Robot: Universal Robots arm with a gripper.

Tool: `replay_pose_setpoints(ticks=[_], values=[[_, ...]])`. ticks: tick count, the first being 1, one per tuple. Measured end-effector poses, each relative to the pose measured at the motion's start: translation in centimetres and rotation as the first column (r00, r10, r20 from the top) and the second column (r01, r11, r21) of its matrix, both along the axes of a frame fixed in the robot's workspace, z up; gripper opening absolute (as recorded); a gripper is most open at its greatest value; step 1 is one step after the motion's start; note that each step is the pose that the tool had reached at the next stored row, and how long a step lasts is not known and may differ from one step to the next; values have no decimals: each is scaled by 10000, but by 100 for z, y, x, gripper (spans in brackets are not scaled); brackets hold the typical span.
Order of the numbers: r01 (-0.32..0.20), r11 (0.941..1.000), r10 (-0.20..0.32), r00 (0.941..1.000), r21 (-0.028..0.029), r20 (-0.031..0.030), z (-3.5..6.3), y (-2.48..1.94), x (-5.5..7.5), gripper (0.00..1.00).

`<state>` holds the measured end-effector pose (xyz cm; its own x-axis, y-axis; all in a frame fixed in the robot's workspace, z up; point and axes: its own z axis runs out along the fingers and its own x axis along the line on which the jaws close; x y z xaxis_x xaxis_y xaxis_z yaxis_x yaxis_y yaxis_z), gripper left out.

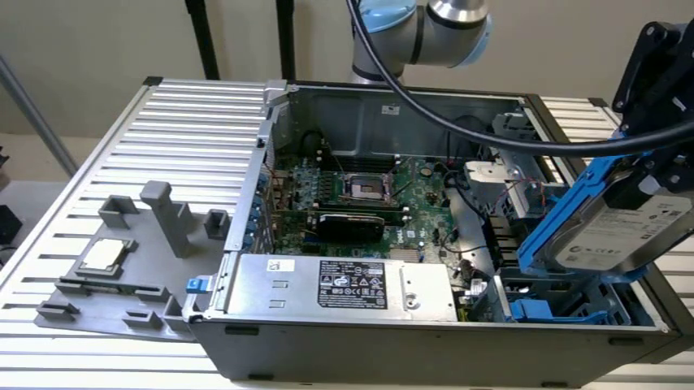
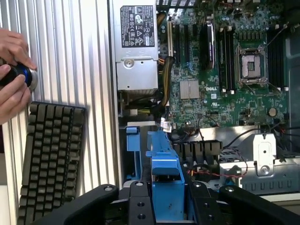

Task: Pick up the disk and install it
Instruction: 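Pick up the disk, then insert the disk into the insertion slot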

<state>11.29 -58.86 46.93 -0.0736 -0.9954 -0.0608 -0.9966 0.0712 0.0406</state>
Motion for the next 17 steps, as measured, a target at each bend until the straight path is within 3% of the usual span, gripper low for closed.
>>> replay_pose_setpoints(ticks=[17], values=[[-10, 10000, 10, 10000, 0, 1, -6, -11, 4, 33]])
